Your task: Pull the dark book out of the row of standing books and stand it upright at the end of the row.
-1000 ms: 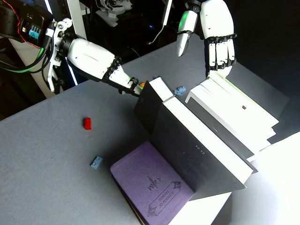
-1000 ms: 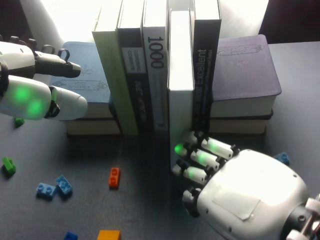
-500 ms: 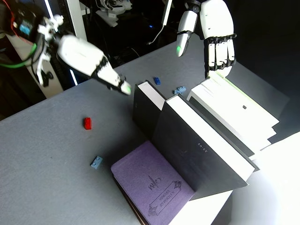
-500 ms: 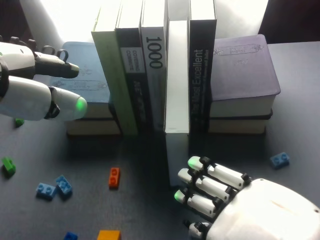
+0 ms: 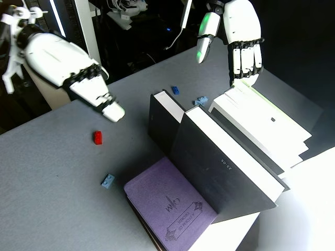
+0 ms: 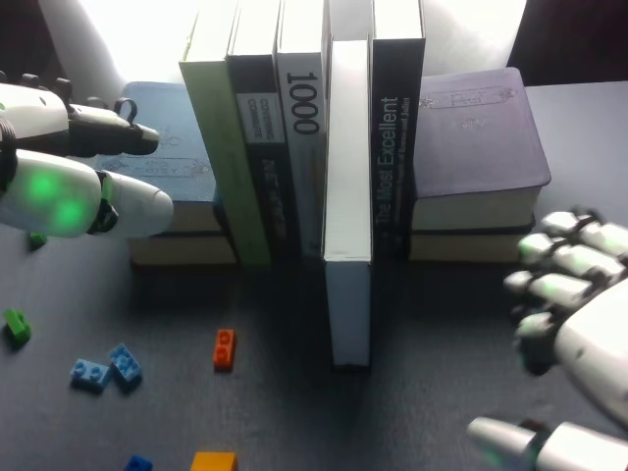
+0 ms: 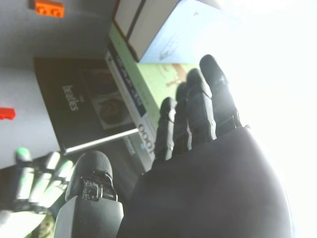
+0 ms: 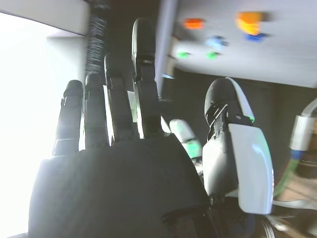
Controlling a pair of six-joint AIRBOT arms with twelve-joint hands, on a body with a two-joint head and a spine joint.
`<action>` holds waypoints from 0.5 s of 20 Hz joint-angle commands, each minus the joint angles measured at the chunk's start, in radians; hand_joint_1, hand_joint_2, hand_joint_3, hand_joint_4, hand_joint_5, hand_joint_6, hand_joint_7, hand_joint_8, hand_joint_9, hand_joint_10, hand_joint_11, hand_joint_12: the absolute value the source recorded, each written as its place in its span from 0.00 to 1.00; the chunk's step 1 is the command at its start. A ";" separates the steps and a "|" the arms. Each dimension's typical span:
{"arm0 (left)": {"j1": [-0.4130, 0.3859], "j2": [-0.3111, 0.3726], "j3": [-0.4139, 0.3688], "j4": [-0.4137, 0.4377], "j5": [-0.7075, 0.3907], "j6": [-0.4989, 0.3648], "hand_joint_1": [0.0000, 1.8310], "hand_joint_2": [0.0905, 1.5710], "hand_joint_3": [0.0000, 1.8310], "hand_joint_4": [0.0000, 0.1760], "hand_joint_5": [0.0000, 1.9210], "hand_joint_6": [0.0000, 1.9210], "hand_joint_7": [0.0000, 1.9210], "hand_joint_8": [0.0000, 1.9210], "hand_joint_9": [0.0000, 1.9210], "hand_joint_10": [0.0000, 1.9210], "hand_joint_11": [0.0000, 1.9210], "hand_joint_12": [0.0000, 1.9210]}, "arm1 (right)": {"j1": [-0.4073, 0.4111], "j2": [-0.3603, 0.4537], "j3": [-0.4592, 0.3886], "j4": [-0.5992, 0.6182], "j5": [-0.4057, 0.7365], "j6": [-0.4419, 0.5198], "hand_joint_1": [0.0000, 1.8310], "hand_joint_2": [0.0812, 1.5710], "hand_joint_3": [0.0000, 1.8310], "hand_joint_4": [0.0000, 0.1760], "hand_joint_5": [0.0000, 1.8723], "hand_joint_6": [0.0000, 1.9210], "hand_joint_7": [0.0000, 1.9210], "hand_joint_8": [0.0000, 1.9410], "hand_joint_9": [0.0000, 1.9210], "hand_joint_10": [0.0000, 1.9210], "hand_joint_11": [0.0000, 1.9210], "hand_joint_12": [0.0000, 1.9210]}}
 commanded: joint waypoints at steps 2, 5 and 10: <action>-0.008 0.007 -0.001 0.025 -0.078 -0.004 0.00 0.77 0.00 0.20 0.10 0.00 0.15 0.00 0.17 0.00 0.07 0.33 | 0.030 0.049 -0.008 -0.056 0.054 -0.004 0.00 0.74 0.00 0.00 0.39 0.22 0.22 0.01 0.10 0.02 0.00 0.26; -0.008 0.007 -0.001 0.025 -0.076 -0.004 0.00 0.78 0.00 0.11 0.10 0.00 0.14 0.00 0.16 0.00 0.07 0.32 | 0.095 0.134 0.014 -0.048 -0.009 -0.005 0.01 0.75 0.00 0.00 0.39 0.22 0.22 0.00 0.10 0.01 0.00 0.27; -0.007 0.007 -0.002 0.025 -0.074 -0.004 0.00 0.79 0.00 0.07 0.17 0.00 0.22 0.00 0.24 0.00 0.12 0.40 | 0.102 0.158 0.048 -0.052 -0.077 -0.002 0.00 0.75 0.00 0.00 0.36 0.27 0.34 0.02 0.17 0.29 0.00 0.78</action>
